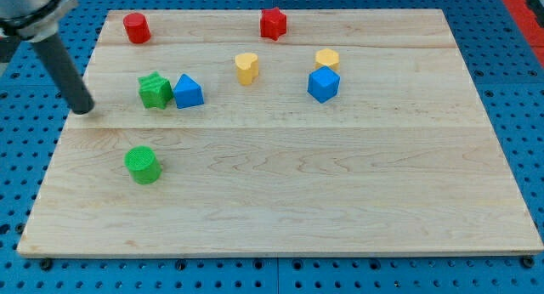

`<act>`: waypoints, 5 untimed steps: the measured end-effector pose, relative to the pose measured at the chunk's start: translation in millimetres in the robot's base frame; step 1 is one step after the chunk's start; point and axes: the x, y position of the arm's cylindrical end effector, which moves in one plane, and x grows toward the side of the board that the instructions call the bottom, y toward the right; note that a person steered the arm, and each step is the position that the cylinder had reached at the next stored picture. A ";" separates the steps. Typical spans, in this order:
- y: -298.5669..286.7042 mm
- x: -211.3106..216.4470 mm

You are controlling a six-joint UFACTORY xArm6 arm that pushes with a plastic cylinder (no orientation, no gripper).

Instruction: Push the green star top right to the blue cube

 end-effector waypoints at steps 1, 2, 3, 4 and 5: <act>57.5 12.2; 71.5 -59.3; 115.7 -81.9; 62.4 -82.1; 34.1 -114.4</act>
